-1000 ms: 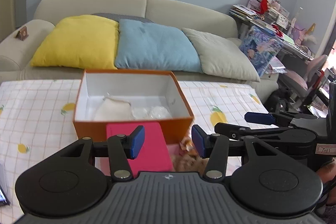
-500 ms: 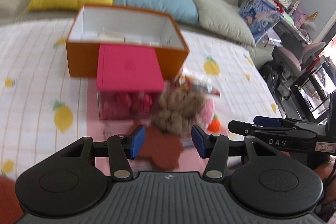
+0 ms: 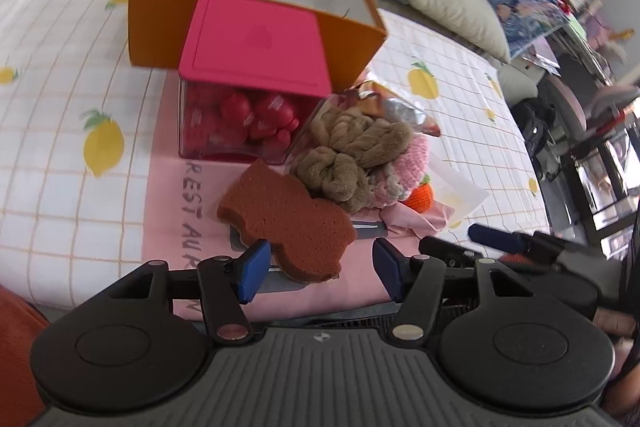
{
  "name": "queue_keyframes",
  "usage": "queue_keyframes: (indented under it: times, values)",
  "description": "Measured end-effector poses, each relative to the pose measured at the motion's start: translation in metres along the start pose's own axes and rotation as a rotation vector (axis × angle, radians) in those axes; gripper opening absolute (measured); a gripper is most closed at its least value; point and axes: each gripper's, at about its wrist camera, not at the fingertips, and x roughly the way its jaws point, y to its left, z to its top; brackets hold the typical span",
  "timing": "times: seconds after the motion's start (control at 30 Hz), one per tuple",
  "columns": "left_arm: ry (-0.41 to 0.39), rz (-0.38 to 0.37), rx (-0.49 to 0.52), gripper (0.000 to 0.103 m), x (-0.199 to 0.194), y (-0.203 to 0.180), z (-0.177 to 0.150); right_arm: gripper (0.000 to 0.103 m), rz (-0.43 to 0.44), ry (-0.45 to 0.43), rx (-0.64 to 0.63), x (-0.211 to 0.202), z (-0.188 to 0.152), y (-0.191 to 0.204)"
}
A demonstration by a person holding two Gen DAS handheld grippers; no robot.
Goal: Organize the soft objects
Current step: 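Move both grippers back toward the brown sponge and plush toys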
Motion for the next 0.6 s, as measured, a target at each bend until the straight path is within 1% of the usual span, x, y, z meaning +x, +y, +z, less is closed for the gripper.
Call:
queue_keyframes:
  times: [0.03, 0.07, 0.1, 0.17, 0.23, 0.3, 0.33, 0.37, 0.47, 0.5, 0.53, 0.57, 0.6]
  values:
    - [0.008, 0.012, -0.012, 0.076, 0.005, 0.001, 0.001, 0.063, 0.008, 0.007, -0.007, 0.003, 0.0, 0.002]
    - [0.014, 0.027, -0.018, 0.076, 0.01, 0.002, 0.001, 0.059, 0.01, 0.013, -0.014, 0.006, 0.0, 0.003]
    - [0.018, 0.036, -0.021, 0.077, 0.015, 0.002, 0.002, 0.058, 0.007, 0.018, -0.021, 0.01, 0.0, 0.005]
    - [0.031, 0.06, -0.015, 0.084, 0.026, -0.001, 0.003, 0.058, -0.007, 0.03, -0.035, 0.017, 0.001, 0.007]
    - [0.028, 0.079, 0.001, 0.084, 0.036, -0.003, 0.003, 0.058, -0.001, 0.045, -0.032, 0.023, 0.001, 0.006]
    - [0.036, 0.106, 0.015, 0.084, 0.045, -0.004, 0.002, 0.055, 0.017, 0.06, -0.028, 0.029, 0.001, 0.006]
    - [0.044, 0.102, 0.021, 0.085, 0.048, -0.004, 0.002, 0.051, 0.021, 0.07, -0.031, 0.033, 0.001, 0.006]
    - [0.056, 0.083, 0.025, 0.085, 0.051, -0.003, 0.0, 0.046, 0.019, 0.081, -0.035, 0.038, 0.001, 0.006]
    - [0.1, 0.029, 0.014, 0.085, 0.056, -0.005, -0.003, 0.038, -0.003, 0.112, -0.027, 0.051, -0.001, 0.002]
    - [0.113, 0.023, 0.01, 0.085, 0.058, -0.006, -0.004, 0.035, -0.004, 0.119, -0.021, 0.055, -0.001, 0.0]
    - [0.123, 0.021, 0.01, 0.085, 0.059, -0.007, -0.005, 0.03, 0.004, 0.127, -0.011, 0.059, -0.001, -0.003]
    - [0.125, 0.026, 0.01, 0.085, 0.061, -0.008, -0.007, 0.027, 0.016, 0.13, -0.003, 0.062, 0.0, -0.004]
    - [0.127, 0.032, 0.01, 0.084, 0.061, -0.008, -0.007, 0.027, 0.026, 0.13, 0.002, 0.065, 0.0, -0.005]
